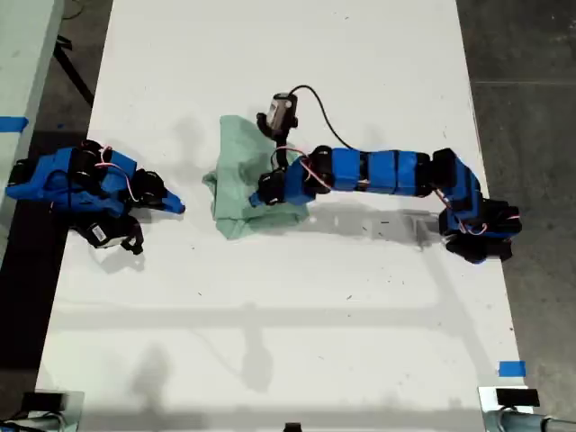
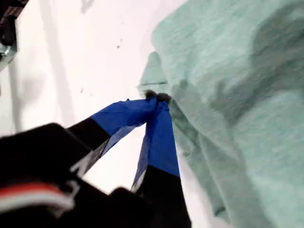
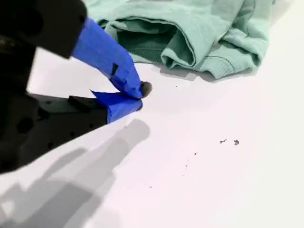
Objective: Fold t-shirt
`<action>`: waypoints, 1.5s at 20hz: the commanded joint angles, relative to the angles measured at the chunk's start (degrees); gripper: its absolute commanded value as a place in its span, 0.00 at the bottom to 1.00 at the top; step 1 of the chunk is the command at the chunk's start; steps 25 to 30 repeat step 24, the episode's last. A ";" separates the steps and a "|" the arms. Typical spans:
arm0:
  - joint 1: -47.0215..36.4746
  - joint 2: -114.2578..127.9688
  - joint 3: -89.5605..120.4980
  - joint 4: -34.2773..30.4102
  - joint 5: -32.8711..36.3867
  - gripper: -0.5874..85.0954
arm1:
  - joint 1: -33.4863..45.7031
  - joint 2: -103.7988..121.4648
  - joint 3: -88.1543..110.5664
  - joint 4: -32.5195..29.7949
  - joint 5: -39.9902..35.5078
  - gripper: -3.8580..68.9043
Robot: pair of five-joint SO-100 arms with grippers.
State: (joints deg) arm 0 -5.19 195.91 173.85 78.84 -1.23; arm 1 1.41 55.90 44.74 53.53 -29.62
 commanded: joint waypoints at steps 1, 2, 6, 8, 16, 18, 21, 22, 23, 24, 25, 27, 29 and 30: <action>0.62 0.26 -0.44 0.35 -0.09 0.01 | -2.02 18.63 -0.53 11.34 -1.67 0.04; 0.62 0.26 -0.44 0.35 -0.09 0.01 | -2.37 23.91 3.43 15.03 -1.05 0.04; 0.53 0.26 -0.44 0.35 -0.09 0.01 | -1.93 49.66 42.36 17.75 7.91 0.04; 0.53 0.26 -0.44 0.35 -0.09 0.01 | -1.41 64.07 66.09 12.13 13.45 0.04; 0.44 0.26 -0.44 0.35 0.00 0.02 | -0.53 121.64 118.48 11.25 28.30 0.04; 0.44 0.26 -0.44 0.35 0.00 0.02 | -0.62 141.59 128.76 19.60 31.11 0.04; 0.44 0.26 -0.44 0.35 0.26 0.02 | -1.05 140.71 130.17 17.67 36.74 0.04; 0.44 0.26 -0.44 0.35 0.26 0.02 | -0.35 140.71 130.17 17.67 37.27 0.08; 0.44 0.26 -0.44 0.35 0.26 0.02 | 0.35 140.71 130.17 17.67 35.95 0.09; 0.44 0.26 -0.44 0.35 0.26 0.02 | 0.53 140.71 130.17 17.67 29.36 0.09; 0.44 0.26 -0.44 0.35 0.26 0.02 | 0.53 140.71 130.17 17.67 29.36 0.09; 0.44 0.26 -0.44 0.35 0.26 0.02 | 0.53 140.71 130.17 17.67 29.36 0.09; 0.44 0.26 -0.44 0.35 0.26 0.02 | 0.53 140.71 130.17 17.67 29.36 0.09; 0.44 0.26 -0.44 0.35 0.26 0.02 | 0.53 140.71 130.17 17.67 29.36 0.09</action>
